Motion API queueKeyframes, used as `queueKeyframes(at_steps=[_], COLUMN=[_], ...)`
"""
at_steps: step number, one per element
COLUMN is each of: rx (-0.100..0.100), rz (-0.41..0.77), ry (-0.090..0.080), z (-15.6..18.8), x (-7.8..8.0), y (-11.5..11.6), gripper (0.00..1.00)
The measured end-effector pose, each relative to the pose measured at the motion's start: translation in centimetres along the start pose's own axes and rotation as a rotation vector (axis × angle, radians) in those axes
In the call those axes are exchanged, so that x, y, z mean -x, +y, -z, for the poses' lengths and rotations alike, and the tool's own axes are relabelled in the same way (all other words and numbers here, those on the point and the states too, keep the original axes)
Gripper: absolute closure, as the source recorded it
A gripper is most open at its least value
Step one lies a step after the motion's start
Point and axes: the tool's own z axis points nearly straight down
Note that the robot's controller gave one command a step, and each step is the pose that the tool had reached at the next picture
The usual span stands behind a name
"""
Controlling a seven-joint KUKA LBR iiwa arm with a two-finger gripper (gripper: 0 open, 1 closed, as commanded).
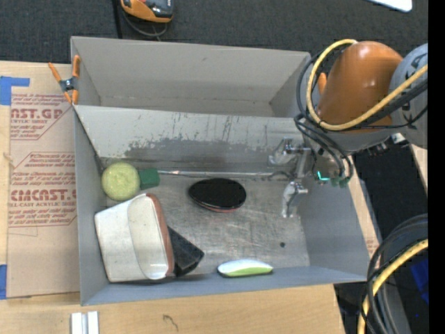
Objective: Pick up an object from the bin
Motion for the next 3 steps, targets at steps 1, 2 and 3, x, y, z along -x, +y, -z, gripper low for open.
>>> queueKeyframes(at_steps=[1,2,3], rx=[-0.001,-0.002,0.000], rz=[0.001,0.005,0.143], ry=[-0.008,-0.015,-0.008], z=[0.5,-4.6,-8.5], x=[0.1,0.4,2.1], y=[0.0,4.7,8.1], gripper=[0.00,0.00,0.00])
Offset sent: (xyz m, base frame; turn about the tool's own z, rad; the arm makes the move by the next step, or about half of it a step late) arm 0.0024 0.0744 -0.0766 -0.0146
